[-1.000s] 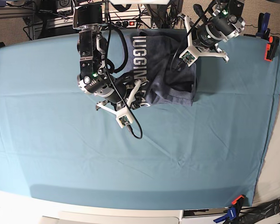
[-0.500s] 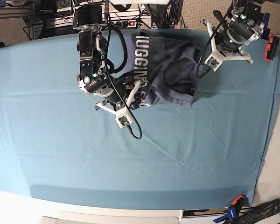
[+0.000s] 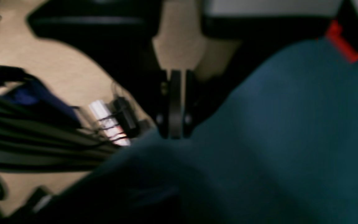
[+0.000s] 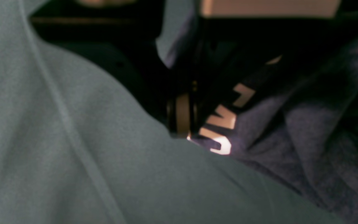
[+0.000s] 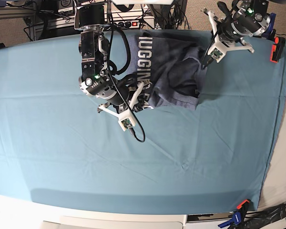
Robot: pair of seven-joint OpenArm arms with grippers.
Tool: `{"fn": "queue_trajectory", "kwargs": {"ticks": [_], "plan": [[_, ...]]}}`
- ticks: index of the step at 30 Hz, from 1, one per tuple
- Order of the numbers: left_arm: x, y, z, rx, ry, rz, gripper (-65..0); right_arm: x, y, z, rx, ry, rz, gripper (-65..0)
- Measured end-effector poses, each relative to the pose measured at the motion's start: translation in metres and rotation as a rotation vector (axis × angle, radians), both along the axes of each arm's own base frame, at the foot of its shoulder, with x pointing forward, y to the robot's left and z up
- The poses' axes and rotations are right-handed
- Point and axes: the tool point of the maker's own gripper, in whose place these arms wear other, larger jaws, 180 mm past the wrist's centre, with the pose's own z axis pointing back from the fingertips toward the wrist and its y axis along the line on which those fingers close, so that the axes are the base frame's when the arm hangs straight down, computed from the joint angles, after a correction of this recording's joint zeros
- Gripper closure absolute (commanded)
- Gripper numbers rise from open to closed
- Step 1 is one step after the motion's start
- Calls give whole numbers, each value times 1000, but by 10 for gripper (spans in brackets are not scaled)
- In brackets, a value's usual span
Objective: Fold the T-shirt properly
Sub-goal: 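Pull the grasped fabric with the left gripper away from the right gripper, then hold the stack with both grippers and tug the fabric taut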
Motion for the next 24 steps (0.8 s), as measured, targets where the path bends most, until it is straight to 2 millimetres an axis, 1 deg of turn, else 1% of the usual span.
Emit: {"fn": "queue_trajectory", "kwargs": {"ticks": [2,4,5,6,10,11,13,14,16,18,21,24], "plan": [[-3,-6,1,-29,8,-21,-55,5,1,5,-4,-17,16,0],[-4,-12,2,-67,16,-22,-67,16,2,16,-8,-51,22,-94],[-5,-15,3,-81,18,-41,-67,23,2,22,-7,-71,22,-126],[-7,-18,4,-97,25,-46,-67,29,2,29,-7,-89,22,-131],[-9,-30,6,-156,35,-29,-62,44,2,45,-6,-137,21,-130],[-12,-35,7,-180,41,-33,-49,46,1,48,-8,-148,21,-128],[-19,-46,8,-231,55,-39,0,51,-2,50,-34,-163,14,-107],[-20,-50,9,-251,57,-36,0,53,-4,51,-43,-174,10,-93],[-18,-55,12,-275,38,-33,0,54,-5,40,-52,-150,6,-41],[-14,-54,12,-268,13,-31,0,52,-6,26,-61,-109,8,-8],[-9,-48,11,-236,-8,-13,0,49,-5,16,-58,-82,10,0],[-8,-49,12,-243,-13,-11,0,52,-5,19,-54,-104,9,0]]}}
